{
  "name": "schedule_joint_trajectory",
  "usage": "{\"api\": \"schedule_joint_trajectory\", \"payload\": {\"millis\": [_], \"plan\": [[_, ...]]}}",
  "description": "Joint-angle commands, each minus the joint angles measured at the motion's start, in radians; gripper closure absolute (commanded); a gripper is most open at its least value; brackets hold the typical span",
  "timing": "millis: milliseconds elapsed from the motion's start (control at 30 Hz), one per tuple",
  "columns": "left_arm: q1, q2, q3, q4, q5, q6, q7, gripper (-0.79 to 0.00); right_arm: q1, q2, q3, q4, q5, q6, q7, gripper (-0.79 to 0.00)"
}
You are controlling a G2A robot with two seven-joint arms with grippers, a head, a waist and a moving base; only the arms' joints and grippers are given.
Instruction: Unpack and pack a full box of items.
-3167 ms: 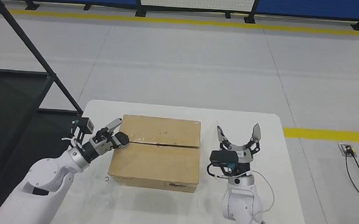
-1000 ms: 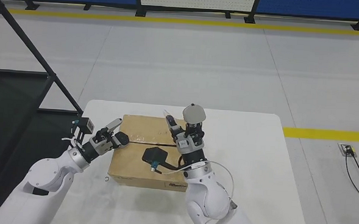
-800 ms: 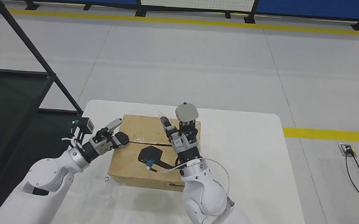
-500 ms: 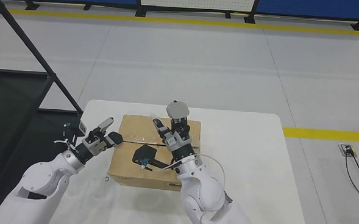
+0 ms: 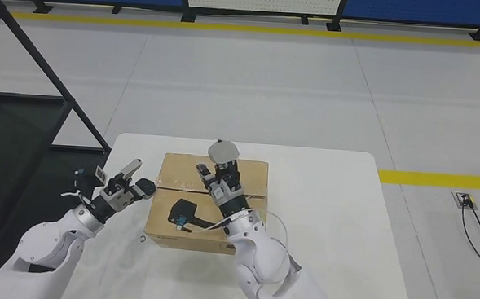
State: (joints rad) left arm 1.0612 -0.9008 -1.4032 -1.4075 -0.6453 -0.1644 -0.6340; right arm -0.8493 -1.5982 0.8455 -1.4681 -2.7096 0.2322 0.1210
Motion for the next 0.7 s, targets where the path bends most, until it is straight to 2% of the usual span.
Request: {"api": "schedule_joint_trajectory", "payload": {"millis": [0,667], "plan": [[0.005,-0.001,-0.005,-0.002,0.000,-0.002,-0.004,-0.785,0.010,-0.005,-0.009,0.019,-0.012,0.003,0.008,-0.785],[0.040,-0.012,-0.044,-0.020,0.013,-0.002,-0.022,-0.785,0.105,-0.076,-0.089,0.208,-0.028,0.028,0.051,-0.785]]}}
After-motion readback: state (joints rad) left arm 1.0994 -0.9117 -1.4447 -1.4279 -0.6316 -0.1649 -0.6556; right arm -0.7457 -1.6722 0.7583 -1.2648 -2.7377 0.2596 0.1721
